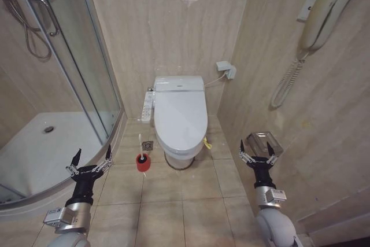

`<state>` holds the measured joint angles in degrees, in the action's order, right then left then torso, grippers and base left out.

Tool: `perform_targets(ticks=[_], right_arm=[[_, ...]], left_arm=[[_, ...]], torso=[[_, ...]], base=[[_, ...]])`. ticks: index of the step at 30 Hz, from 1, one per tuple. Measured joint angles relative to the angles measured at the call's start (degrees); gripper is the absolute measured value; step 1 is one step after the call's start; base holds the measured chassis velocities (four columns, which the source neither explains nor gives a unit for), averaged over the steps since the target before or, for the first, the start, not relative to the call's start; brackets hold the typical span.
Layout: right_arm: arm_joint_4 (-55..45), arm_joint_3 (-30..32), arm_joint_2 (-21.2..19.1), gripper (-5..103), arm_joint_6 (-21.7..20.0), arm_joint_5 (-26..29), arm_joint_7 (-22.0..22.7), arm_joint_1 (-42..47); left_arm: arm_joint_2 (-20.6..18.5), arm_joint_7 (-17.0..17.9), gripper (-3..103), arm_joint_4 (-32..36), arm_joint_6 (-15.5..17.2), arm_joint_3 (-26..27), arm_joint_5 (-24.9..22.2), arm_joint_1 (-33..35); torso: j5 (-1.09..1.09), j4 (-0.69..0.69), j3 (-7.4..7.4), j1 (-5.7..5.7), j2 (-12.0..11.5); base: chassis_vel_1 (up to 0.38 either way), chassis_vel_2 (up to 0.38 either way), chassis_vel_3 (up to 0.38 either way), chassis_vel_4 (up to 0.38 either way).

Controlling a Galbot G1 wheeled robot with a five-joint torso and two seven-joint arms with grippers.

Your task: Open the toilet lid, clean the toilet bowl with a toilet brush, close the toilet lid, and flush.

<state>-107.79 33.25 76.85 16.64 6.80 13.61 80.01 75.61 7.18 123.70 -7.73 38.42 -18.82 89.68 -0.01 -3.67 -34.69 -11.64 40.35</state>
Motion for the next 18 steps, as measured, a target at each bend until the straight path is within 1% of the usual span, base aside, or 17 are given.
perform_targets(ticks=[7,18], right_arm=[[0.0,0.0,0.0,100,0.0,0.0,0.0,0.0],[0.0,0.0,0.0,100,0.0,0.0,0.0,0.0]], left_arm=[[0.0,0.0,100,0.0,0.0,0.0,0.0,0.1],[0.0,0.0,100,0.0,0.0,0.0,0.0,0.0]], torso=[[0.01,0.00,0.03,0.06,0.0],[0.01,0.01,0.00,-0.01,0.0]], base=[[0.096,-0.112,-0.102,0.088],[-0.013,0.015,0.020,-0.011]])
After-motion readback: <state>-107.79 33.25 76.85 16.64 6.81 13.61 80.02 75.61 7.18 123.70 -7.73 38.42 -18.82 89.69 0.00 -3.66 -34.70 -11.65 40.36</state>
